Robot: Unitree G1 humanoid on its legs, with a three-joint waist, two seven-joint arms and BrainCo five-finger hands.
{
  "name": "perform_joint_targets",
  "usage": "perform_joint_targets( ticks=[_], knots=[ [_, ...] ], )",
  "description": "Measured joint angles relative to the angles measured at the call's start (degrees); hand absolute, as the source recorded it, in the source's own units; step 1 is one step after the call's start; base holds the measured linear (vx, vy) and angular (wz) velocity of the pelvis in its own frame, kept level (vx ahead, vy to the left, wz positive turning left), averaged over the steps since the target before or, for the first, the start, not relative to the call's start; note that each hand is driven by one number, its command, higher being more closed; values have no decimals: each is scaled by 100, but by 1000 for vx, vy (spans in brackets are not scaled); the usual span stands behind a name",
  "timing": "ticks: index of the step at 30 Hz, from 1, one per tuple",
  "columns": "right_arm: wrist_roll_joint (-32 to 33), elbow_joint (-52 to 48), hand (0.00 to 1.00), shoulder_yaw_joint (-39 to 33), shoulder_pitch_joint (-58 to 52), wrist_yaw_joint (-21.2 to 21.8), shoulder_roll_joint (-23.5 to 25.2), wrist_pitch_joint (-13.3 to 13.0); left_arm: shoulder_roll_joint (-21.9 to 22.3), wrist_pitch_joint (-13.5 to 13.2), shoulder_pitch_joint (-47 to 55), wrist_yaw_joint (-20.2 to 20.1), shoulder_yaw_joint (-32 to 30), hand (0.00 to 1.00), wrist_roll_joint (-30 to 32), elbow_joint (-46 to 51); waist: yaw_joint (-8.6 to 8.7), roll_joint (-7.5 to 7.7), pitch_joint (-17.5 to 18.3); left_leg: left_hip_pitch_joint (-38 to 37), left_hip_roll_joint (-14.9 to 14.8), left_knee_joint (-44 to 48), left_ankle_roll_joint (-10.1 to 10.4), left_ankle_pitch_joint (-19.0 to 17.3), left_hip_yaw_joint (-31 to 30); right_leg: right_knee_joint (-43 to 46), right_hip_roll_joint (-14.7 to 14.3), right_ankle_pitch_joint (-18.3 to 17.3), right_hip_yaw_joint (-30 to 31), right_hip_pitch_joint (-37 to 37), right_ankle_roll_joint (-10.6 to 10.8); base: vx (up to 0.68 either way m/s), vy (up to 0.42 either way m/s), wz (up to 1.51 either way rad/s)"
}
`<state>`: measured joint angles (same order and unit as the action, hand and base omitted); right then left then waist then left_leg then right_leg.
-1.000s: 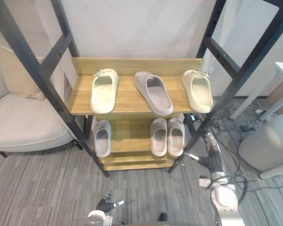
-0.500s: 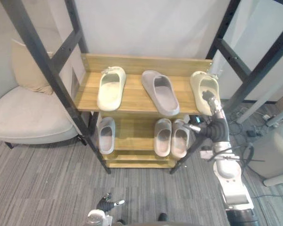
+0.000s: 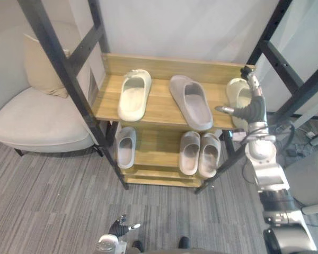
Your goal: Organize the slippers on the shoe rack
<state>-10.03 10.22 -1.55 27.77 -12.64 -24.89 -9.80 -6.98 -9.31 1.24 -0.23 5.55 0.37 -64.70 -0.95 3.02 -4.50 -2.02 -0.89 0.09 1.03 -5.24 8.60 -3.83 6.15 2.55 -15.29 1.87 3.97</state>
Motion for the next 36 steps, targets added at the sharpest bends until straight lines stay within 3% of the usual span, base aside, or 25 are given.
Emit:
perform_joint_targets(
  ticks=[10,18,31,32,36],
  knots=[
    [123,1539,0,160,1301,-186,-39,212,-5,1,1,16,5,0,-56,95,-120,6,-31,108,23,-22,-14,31,0,4,23,4,1,-119,-4,0,0,0],
    [141,2463,0,476,2241,-150,-28,298,-28,-21,-12,118,-5,0,-234,346,-254,38,-325,203,58,-187,-30,175,-89,34,53,17,-67,-250,-20,-6,-12,6],
    [215,3234,0,864,3044,137,9,386,-102,-45,-80,132,-5,0,-548,506,-302,93,-702,347,65,-191,-41,186,-142,40,79,66,-122,-363,-65,7,-6,3],
    [215,3270,100,867,3115,155,8,386,-128,-44,-81,138,0,0,-604,546,-302,125,-753,349,59,-187,-41,186,-133,40,78,67,-119,-368,-65,0,0,0],
    [215,3474,100,952,3281,213,0,399,-141,-49,-96,175,7,0,-631,554,-314,141,-803,357,53,-185,-41,186,-132,42,80,67,-115,-377,-65,0,0,0]
  ],
)
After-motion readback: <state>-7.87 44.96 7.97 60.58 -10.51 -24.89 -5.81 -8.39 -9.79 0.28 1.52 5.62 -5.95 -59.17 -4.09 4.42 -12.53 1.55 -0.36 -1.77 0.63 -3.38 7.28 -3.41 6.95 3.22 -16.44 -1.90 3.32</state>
